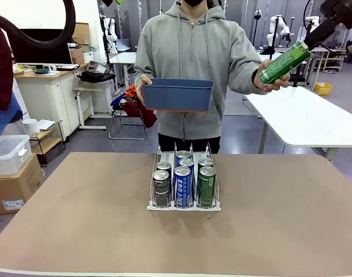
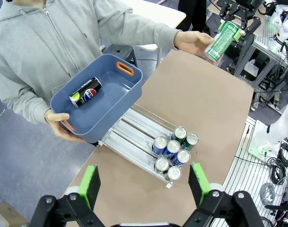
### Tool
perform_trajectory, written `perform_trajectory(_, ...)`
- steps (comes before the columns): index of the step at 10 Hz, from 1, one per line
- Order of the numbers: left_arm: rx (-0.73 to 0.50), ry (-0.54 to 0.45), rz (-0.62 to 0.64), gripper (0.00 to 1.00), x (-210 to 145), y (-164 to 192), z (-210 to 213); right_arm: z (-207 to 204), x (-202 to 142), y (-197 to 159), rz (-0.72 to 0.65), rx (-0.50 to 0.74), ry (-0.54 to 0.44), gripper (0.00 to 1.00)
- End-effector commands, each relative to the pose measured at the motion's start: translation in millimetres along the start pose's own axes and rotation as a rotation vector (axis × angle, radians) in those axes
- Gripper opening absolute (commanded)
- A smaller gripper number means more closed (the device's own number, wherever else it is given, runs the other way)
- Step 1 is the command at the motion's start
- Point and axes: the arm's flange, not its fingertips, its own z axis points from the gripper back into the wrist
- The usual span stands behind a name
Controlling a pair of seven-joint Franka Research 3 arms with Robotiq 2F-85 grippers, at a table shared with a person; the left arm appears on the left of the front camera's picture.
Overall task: Fill the beverage cans into the dispenser.
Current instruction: Place the picked Sprite in the line of the Automatic Can Dispenser with the same cans.
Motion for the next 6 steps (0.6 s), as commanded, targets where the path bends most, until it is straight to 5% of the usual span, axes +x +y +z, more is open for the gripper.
perform_trajectory(1,-0.007,0.002,-0.002,1.00,1.3,1.0,2.6,0.0,1.7,1.4,0.002,-0.002,-0.003,0.19)
perform_trajectory(6,-0.007,0.002,-0.002,1.00,1.3,1.0,2.6,0.0,1.7,1.4,0.002,-0.002,-0.003,0.19)
